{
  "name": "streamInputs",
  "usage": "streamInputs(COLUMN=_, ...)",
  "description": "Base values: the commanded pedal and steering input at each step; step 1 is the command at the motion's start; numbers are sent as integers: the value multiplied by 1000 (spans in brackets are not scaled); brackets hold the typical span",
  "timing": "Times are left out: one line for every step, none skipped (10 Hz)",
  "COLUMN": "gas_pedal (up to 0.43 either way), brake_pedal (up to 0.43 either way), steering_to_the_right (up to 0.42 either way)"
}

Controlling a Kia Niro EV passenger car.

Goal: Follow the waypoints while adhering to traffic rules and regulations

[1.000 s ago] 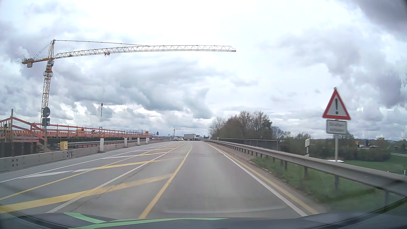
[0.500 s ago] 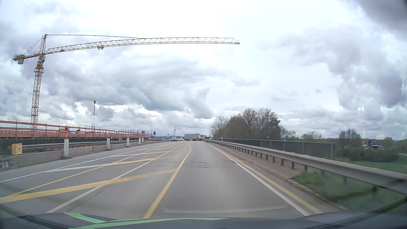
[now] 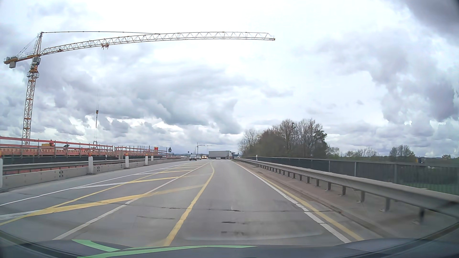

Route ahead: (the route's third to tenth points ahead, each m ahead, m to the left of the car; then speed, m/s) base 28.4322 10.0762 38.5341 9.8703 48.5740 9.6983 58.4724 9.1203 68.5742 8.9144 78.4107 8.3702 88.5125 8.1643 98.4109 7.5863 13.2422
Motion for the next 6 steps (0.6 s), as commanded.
streamInputs(gas_pedal=118, brake_pedal=0, steering_to_the_right=-1)
streamInputs(gas_pedal=118, brake_pedal=0, steering_to_the_right=-1)
streamInputs(gas_pedal=118, brake_pedal=0, steering_to_the_right=-1)
streamInputs(gas_pedal=118, brake_pedal=0, steering_to_the_right=-1)
streamInputs(gas_pedal=118, brake_pedal=0, steering_to_the_right=-2)
streamInputs(gas_pedal=118, brake_pedal=0, steering_to_the_right=-2)
